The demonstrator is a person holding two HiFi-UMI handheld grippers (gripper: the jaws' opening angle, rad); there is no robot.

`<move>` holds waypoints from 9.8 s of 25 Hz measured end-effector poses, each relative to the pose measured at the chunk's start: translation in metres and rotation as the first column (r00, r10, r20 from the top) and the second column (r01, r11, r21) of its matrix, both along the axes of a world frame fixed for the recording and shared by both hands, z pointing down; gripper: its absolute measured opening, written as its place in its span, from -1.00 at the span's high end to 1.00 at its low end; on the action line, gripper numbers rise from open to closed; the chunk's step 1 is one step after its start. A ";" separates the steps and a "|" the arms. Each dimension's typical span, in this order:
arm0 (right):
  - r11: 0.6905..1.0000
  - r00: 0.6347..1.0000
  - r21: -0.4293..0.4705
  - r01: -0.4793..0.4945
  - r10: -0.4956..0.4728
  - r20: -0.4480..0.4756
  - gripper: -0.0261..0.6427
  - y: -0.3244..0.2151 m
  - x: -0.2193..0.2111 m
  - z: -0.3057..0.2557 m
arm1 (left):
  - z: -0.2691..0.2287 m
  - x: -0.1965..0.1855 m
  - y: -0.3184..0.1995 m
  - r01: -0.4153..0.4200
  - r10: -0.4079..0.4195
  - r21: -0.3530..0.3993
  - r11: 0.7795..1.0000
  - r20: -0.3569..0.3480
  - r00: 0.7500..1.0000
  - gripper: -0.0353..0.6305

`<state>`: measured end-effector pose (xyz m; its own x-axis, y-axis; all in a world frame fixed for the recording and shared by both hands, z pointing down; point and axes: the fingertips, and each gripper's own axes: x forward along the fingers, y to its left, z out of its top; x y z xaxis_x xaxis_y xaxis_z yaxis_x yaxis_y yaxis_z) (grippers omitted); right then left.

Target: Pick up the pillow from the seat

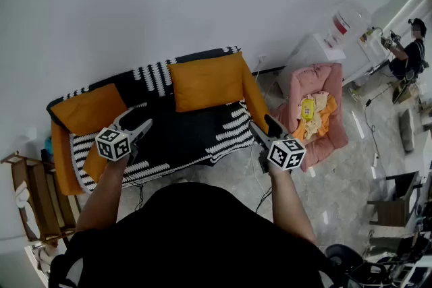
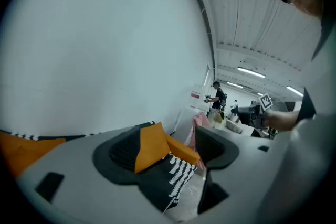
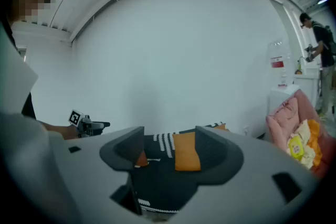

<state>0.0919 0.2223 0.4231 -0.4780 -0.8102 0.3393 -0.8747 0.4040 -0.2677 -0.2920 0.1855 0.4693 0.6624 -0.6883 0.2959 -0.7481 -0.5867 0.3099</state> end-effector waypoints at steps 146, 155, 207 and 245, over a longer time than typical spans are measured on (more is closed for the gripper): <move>0.992 0.990 -0.124 0.011 0.007 0.141 -0.14 -0.266 0.031 0.073 | 0.061 0.080 -0.241 0.023 -0.023 -0.142 0.990 0.000 1.000 -0.15; 0.985 0.990 -0.158 0.067 -0.045 0.136 -0.14 -0.306 0.056 0.084 | 0.068 0.112 -0.270 0.065 -0.066 -0.159 0.985 -0.002 0.998 -0.15; 0.863 0.933 -0.353 0.361 -0.327 0.153 -0.15 -0.452 0.130 0.200 | 0.107 0.183 -0.313 0.419 -0.407 -0.265 0.868 0.102 0.908 -0.18; 0.833 0.985 -0.527 0.171 -0.158 0.070 -0.15 -0.518 0.139 0.337 | 0.254 0.109 -0.373 0.489 -0.465 -0.427 0.761 0.167 0.869 -0.19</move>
